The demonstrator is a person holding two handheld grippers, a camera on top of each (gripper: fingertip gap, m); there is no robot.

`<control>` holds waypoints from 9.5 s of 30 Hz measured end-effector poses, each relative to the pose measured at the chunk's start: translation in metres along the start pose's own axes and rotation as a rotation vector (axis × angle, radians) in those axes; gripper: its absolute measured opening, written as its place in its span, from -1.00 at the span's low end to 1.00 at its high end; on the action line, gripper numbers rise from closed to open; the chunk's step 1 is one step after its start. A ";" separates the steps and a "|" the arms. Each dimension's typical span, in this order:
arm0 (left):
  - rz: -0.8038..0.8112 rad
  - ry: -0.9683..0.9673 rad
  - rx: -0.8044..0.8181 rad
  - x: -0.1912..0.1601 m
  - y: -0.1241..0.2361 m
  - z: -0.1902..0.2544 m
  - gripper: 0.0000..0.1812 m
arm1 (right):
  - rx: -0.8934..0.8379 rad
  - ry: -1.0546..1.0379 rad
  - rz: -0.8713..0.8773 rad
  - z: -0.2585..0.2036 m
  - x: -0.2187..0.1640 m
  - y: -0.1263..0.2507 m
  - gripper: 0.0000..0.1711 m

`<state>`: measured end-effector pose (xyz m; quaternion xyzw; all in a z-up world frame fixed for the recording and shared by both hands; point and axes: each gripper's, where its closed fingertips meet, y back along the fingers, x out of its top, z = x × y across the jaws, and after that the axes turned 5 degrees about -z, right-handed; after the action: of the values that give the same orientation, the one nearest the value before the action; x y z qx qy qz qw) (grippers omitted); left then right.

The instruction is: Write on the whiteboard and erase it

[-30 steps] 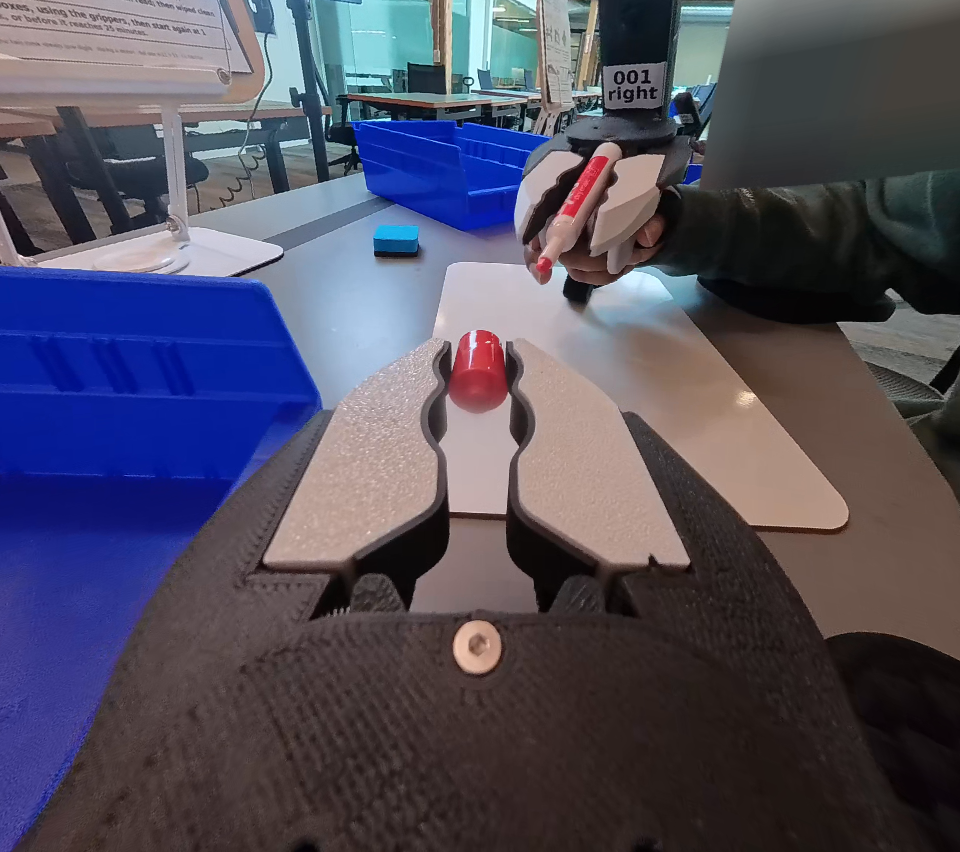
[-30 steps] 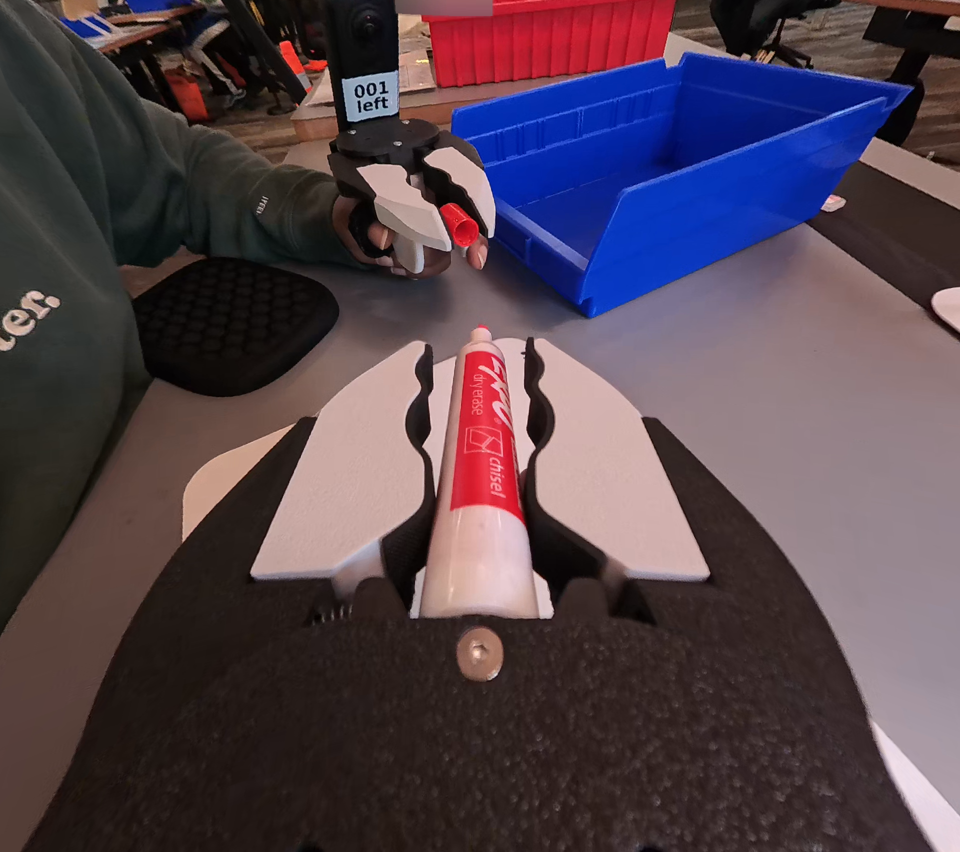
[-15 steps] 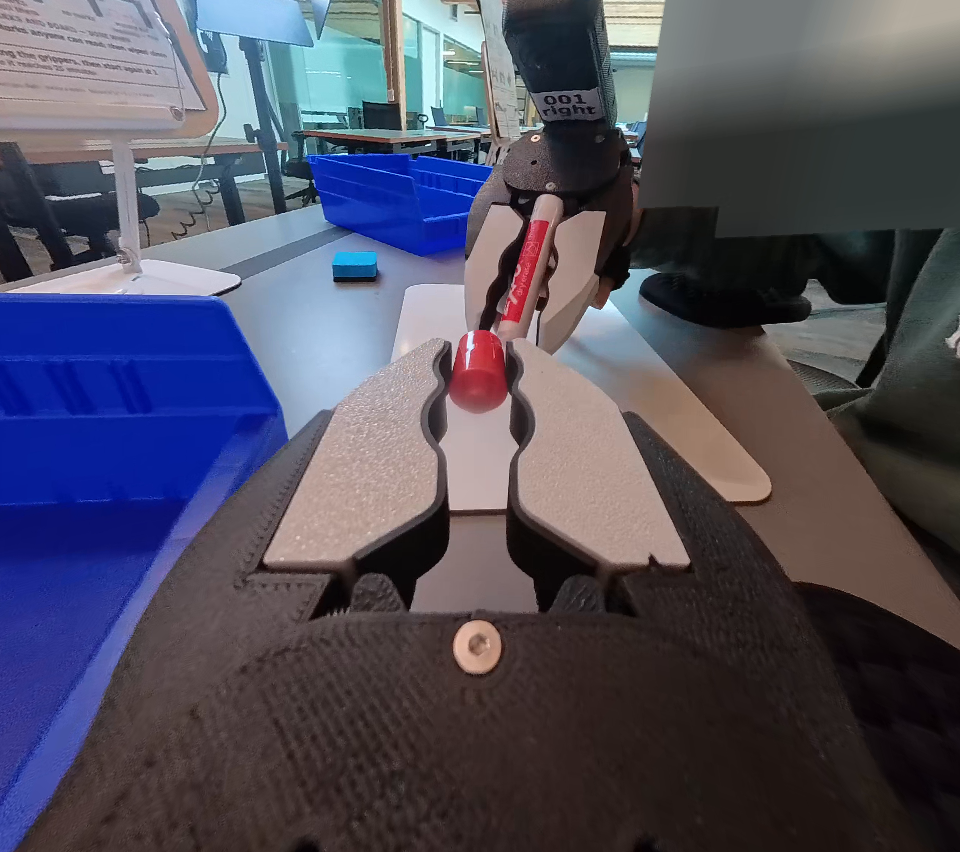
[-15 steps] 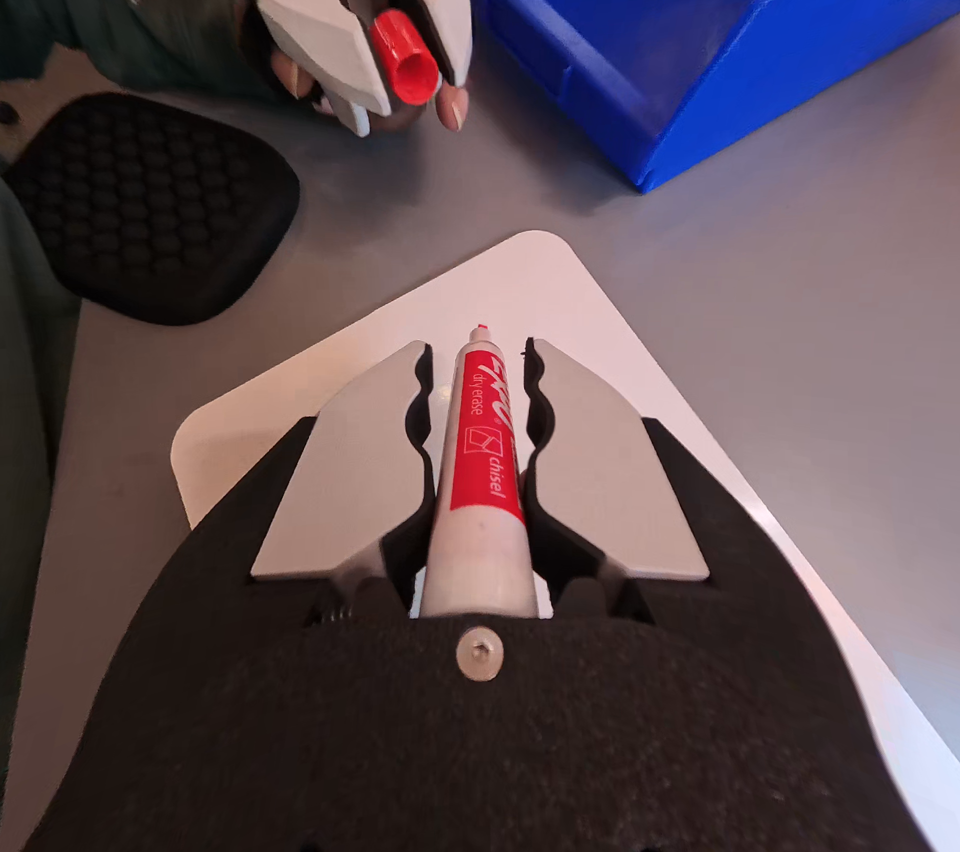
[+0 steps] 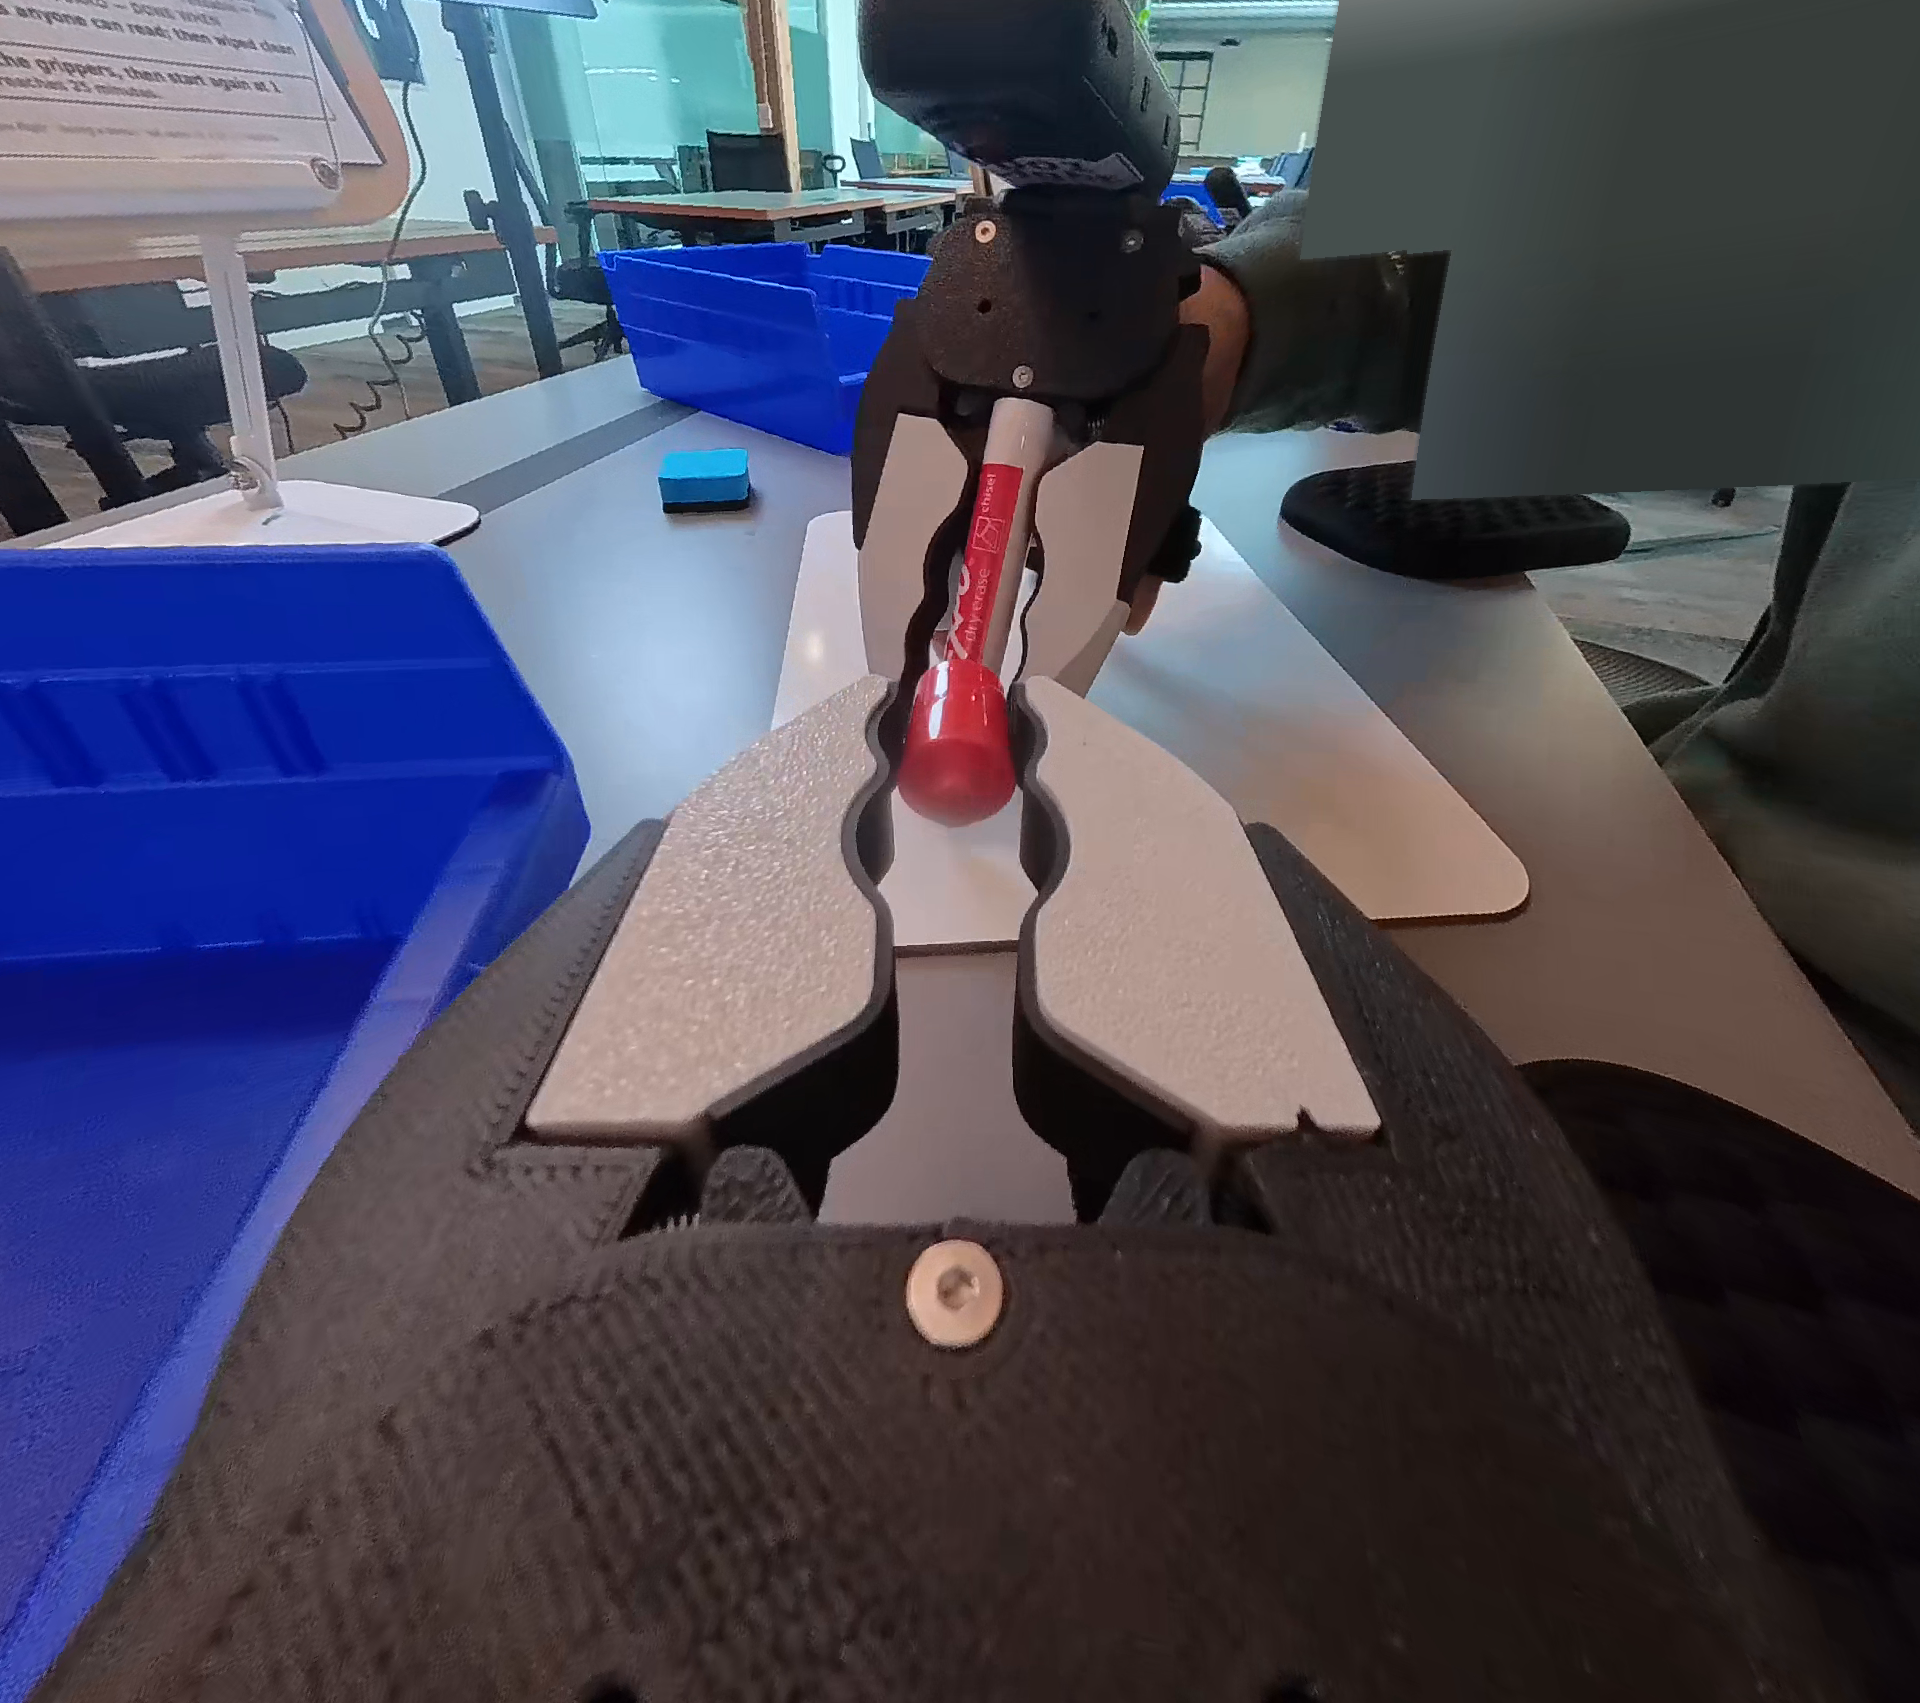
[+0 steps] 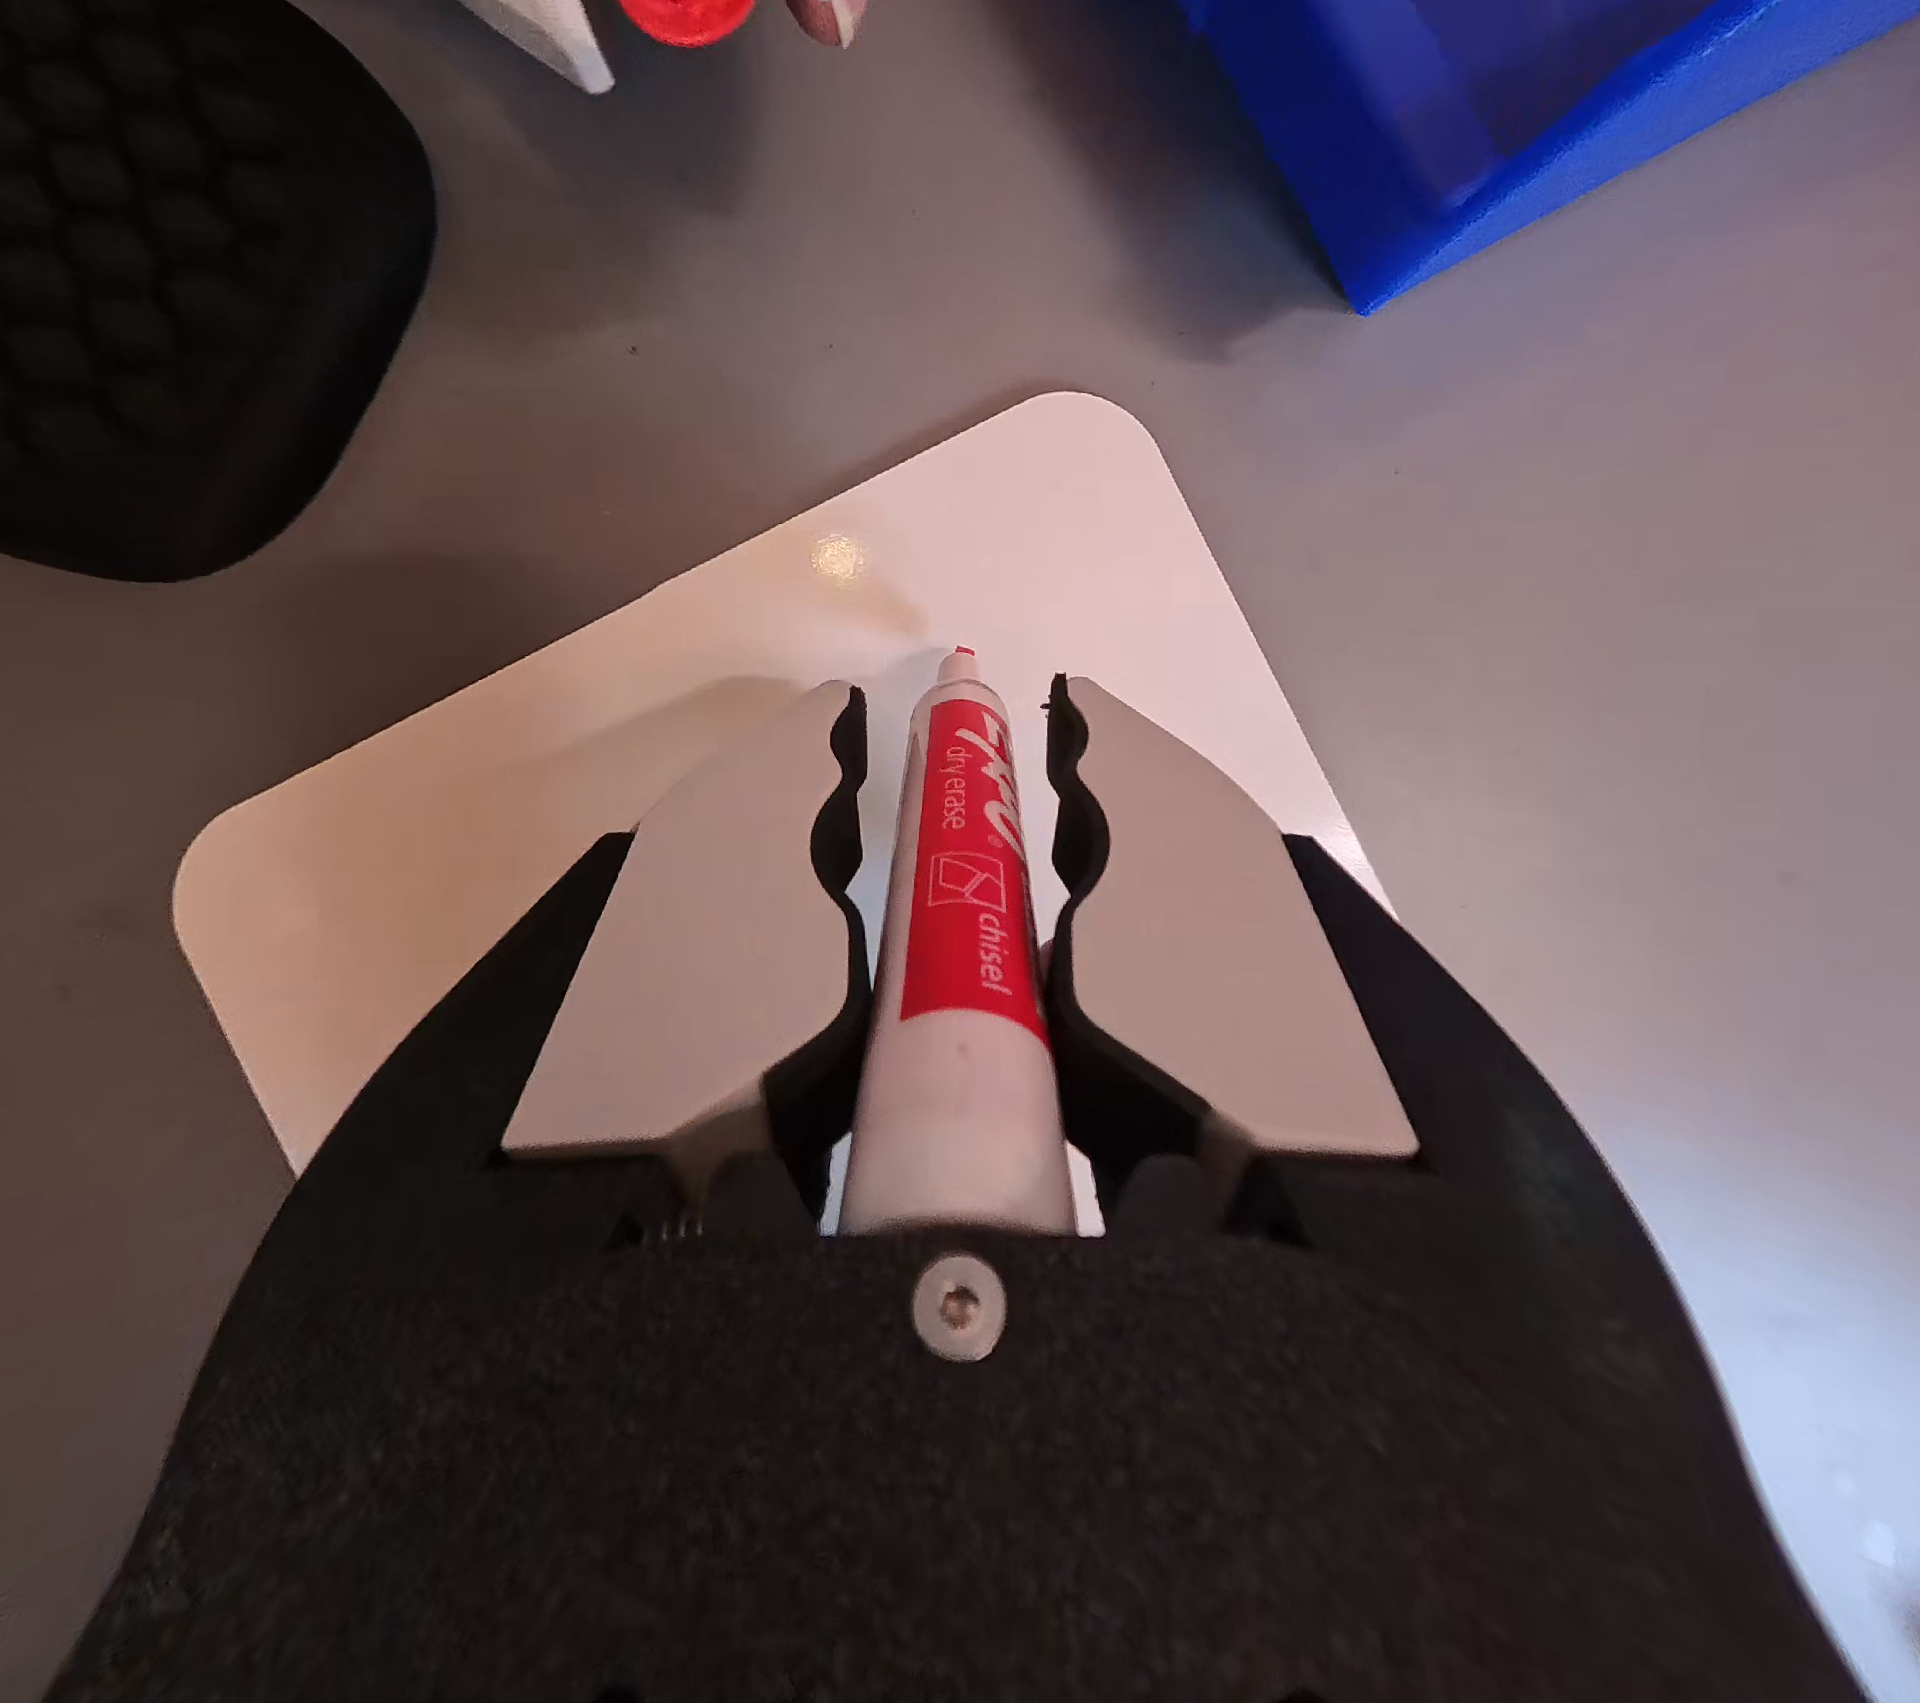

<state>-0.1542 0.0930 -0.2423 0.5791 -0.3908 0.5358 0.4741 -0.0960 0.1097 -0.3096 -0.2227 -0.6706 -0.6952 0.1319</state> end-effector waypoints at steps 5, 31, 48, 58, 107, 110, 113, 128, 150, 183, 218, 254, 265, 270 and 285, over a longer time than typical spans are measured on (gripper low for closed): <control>-0.009 -0.002 -0.004 -0.001 -0.001 0.000 -0.78 | -0.011 -0.006 -0.033 0.004 -0.005 -0.001 -0.60; -0.044 -0.003 -0.021 -0.007 -0.007 -0.001 -0.78 | -0.013 -0.035 -0.092 0.013 -0.016 0.000 -0.61; -0.049 -0.003 -0.026 -0.007 -0.008 -0.001 -0.78 | 0.040 0.097 -0.136 -0.011 -0.003 -0.010 -0.63; -0.050 -0.004 -0.031 -0.008 -0.009 0.001 -0.78 | 0.102 0.198 -0.179 -0.051 -0.006 -0.008 -0.63; -0.044 0.032 -0.046 -0.007 -0.005 0.004 -0.78 | -0.049 0.004 -0.144 0.029 -0.049 0.036 -0.63; -0.043 0.035 -0.045 -0.007 -0.004 0.003 -0.78 | -0.052 -0.015 -0.158 0.025 -0.062 0.034 -0.62; -0.044 0.033 -0.042 -0.007 -0.004 0.003 -0.78 | -0.057 -0.022 -0.150 0.025 -0.064 0.034 -0.62; -0.044 0.035 -0.039 -0.007 -0.003 0.003 -0.78 | -0.061 -0.037 -0.170 0.038 -0.066 0.030 -0.62; -0.049 0.032 -0.038 -0.007 -0.004 0.002 -0.78 | -0.057 -0.024 -0.192 0.043 -0.062 0.026 -0.62; -0.057 0.020 -0.039 -0.008 -0.006 0.003 -0.78 | -0.006 -0.005 -0.259 -0.010 -0.081 0.042 -0.63; -0.055 0.029 -0.045 -0.008 -0.004 0.004 -0.78 | -0.076 -0.021 -0.281 0.046 -0.081 0.032 -0.62; -0.059 0.028 -0.042 -0.009 -0.003 0.003 -0.78 | -0.139 -0.089 -0.327 0.061 -0.116 0.052 -0.62; -0.065 0.019 -0.041 -0.010 -0.004 0.003 -0.78 | -0.129 -0.115 -0.344 0.021 -0.138 0.065 -0.62; -0.068 0.013 -0.040 -0.010 -0.005 0.003 -0.78 | -0.134 -0.138 -0.339 0.006 -0.148 0.070 -0.62; -0.069 0.011 -0.040 -0.011 -0.007 0.002 -0.78 | -0.106 -0.088 -0.302 -0.009 -0.126 0.057 -0.62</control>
<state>-0.1486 0.0926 -0.2537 0.5797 -0.3789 0.5143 0.5058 0.0396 0.0828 -0.3207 -0.1562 -0.6641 -0.7310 -0.0155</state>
